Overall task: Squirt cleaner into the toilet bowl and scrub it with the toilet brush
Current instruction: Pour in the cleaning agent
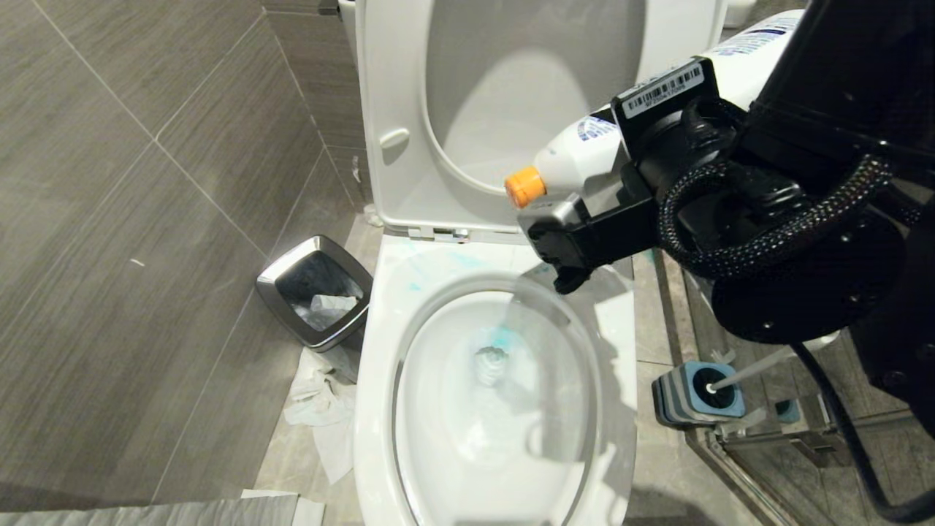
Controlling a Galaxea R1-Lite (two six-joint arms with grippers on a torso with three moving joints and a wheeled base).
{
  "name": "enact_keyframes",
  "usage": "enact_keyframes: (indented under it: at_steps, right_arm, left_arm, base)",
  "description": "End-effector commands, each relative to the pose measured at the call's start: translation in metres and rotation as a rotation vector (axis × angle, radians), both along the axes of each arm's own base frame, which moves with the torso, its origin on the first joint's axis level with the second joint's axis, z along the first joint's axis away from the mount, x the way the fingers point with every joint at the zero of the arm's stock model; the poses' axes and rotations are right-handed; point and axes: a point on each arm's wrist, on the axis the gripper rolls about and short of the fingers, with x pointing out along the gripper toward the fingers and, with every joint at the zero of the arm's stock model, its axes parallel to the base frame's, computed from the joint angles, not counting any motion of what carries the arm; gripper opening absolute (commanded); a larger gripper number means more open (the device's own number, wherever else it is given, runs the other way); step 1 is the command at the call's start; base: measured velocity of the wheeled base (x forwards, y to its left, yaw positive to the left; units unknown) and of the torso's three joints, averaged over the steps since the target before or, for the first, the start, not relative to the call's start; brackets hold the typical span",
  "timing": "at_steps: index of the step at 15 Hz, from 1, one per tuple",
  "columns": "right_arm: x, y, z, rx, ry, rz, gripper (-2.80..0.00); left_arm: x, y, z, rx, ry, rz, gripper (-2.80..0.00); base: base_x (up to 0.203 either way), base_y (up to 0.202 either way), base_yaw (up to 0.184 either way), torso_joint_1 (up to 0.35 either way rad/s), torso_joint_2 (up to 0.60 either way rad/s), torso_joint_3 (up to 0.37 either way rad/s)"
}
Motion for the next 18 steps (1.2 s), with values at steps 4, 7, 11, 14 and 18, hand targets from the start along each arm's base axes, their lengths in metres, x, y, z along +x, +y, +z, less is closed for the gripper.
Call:
enact_keyframes:
  at_steps: [4,7,11,14,18]
  right_arm:
    - [-0.004,-0.005,0.006,0.077,-0.019,0.001,-2.80]
    - [-0.008,-0.012,0.012,0.114,-0.032,-0.008,-2.80]
    - [-0.013,-0.020,0.020,0.222,-0.054,-0.028,-2.80]
    - [-0.022,-0.033,0.031,0.265,-0.071,-0.064,-2.80]
    - [-0.034,-0.051,0.040,0.318,-0.083,-0.110,-2.80]
  left_arm:
    - [0.000,0.000,0.000,0.000,0.002,0.000,-2.80]
    - [0.000,0.000,0.000,0.000,0.002,0.000,-2.80]
    - [0.000,0.000,-0.001,0.000,0.003,0.000,-2.80]
    - [0.000,0.000,0.000,0.000,0.002,0.000,-2.80]
    - [0.000,0.000,0.000,0.000,0.002,0.000,-2.80]
  base:
    - [0.000,0.000,0.000,0.000,0.00,0.000]
    - [0.000,0.000,0.000,0.000,0.00,0.000]
    - [0.000,0.000,0.000,0.000,0.00,0.000]
    - [0.000,0.000,0.000,0.000,0.00,0.000]
    - [0.000,0.000,0.000,0.000,0.00,0.000]
